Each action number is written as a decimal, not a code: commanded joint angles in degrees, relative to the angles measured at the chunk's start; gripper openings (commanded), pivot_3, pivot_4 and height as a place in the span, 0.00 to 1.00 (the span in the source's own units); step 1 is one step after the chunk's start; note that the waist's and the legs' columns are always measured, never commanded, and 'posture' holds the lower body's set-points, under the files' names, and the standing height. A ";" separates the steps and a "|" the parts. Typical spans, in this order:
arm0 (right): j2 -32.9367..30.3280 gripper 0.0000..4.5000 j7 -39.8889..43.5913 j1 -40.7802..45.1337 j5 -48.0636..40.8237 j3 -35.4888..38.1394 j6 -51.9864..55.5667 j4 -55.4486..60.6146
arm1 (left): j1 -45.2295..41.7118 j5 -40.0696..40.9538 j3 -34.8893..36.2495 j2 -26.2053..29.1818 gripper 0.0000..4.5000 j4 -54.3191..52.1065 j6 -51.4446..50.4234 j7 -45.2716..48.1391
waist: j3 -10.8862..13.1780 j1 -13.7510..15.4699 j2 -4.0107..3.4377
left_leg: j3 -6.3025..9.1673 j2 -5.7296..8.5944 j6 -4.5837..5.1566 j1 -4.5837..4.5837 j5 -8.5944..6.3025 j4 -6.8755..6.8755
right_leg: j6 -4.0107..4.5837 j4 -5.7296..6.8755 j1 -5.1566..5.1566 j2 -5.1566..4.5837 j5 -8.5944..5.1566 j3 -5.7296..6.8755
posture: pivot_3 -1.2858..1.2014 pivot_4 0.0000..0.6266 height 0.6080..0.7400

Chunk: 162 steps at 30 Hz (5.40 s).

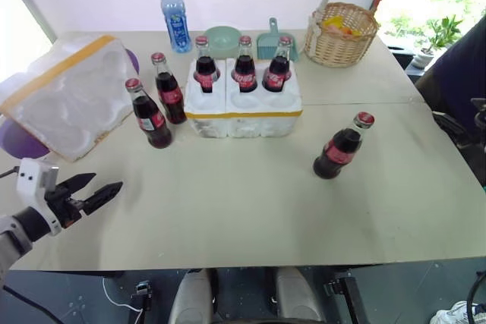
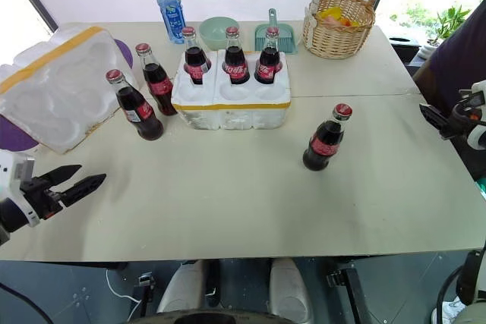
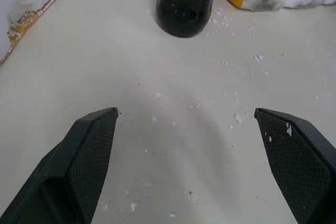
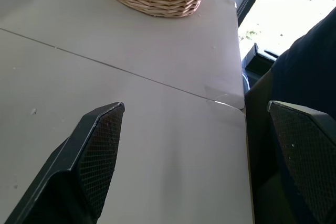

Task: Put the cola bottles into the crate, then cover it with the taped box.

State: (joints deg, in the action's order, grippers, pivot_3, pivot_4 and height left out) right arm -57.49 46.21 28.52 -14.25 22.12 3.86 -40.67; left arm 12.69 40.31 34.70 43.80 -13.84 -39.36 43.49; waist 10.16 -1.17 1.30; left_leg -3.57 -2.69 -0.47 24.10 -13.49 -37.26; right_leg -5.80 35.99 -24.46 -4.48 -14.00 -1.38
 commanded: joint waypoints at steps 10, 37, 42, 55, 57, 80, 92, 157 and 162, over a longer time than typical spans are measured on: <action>-3.10 1.00 5.39 0.43 -4.25 2.65 3.93 4.50 | -4.43 -1.58 -0.60 -0.85 0.97 0.43 3.95 -0.81 | 0.00 0.16 0.00 | 0.00 0.00 0.00 -0.01 0.00 -0.02 | 0.00 0.01 0.01 0.01 0.00 0.00 | 0.52 0.24 1.00; -8.03 1.00 30.00 24.16 -29.06 -11.47 48.23 44.02 | -37.48 -14.90 -20.99 -10.24 0.97 22.03 17.80 -4.44 | 0.11 0.53 -0.35 | 0.07 0.00 -0.01 0.28 0.00 -0.07 | -0.16 0.05 -0.18 0.04 0.10 0.04 | 0.52 0.24 1.00; -6.95 1.00 28.26 24.01 -30.24 -11.57 48.69 46.24 | -39.86 -17.49 -22.63 -11.61 0.97 26.15 20.10 -4.81 | 0.11 0.53 -0.35 | 0.09 0.00 0.00 0.27 0.00 -0.13 | -0.16 0.10 -0.17 0.05 0.10 0.05 | 0.52 0.24 1.00; -6.69 1.00 26.18 23.41 -31.06 -11.52 49.67 46.19 | -37.00 -8.87 -19.90 -5.24 0.64 15.79 8.85 4.10 | 0.17 0.10 -0.27 | 0.07 -0.01 0.00 0.29 0.00 -0.08 | -0.21 0.08 -0.22 0.04 0.13 0.05 | 0.52 0.24 1.00; -6.76 1.00 25.98 22.98 -30.03 -11.68 48.46 46.46 | -36.70 -3.43 -19.07 -2.28 0.64 10.81 2.65 7.82 | 0.22 0.21 -0.21 | 0.09 -0.02 0.00 0.33 0.00 -0.05 | -0.21 0.10 -0.27 0.05 0.13 0.06 | 0.52 0.24 1.00; -3.89 1.00 14.65 13.63 -32.15 -5.08 48.90 53.93 | -74.92 -17.32 -33.48 -28.73 0.64 37.87 19.16 -3.85 | 0.40 0.66 -0.06 | 0.49 -0.04 0.13 0.71 -0.06 -0.62 | -0.56 0.12 -0.22 0.38 0.32 0.12 | 0.52 0.24 1.00; -3.76 1.00 13.15 14.08 -23.72 -9.77 42.32 46.30 | -72.68 -24.55 -38.54 -29.12 0.64 37.79 16.35 -3.47 | 0.40 0.61 -0.06 | 0.50 -0.04 0.13 1.00 -0.05 -0.83 | -0.60 0.13 -0.38 0.37 0.35 0.11 | 0.52 0.24 1.00; 0.76 1.00 14.83 18.77 -19.97 -13.19 41.69 44.39 | -63.77 -29.26 -27.80 -18.16 0.98 53.88 29.06 -10.05 | 0.36 0.64 -0.16 | 0.54 -0.07 0.11 0.78 -0.04 -0.84 | -0.62 0.17 -0.14 0.39 0.40 0.18 | 0.52 0.24 1.00; -0.06 1.00 16.86 17.96 -22.29 -12.05 42.83 46.67 | -65.76 -30.94 -27.93 -18.00 0.98 59.73 31.95 -9.90 | 0.36 0.63 -0.16 | 0.54 -0.08 0.11 0.78 -0.04 -0.84 | -0.62 0.16 -0.15 0.39 0.40 0.18 | 0.52 0.24 1.00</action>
State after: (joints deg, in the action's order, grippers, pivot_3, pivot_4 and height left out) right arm -56.25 62.28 46.08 -34.92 7.34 46.49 3.74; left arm -51.24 10.19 7.10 25.44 45.61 -9.33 33.49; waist 10.52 -0.54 1.13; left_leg -3.03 -2.76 -0.36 24.88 -13.53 -38.09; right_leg -6.42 36.15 -24.60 -4.10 -13.59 -1.20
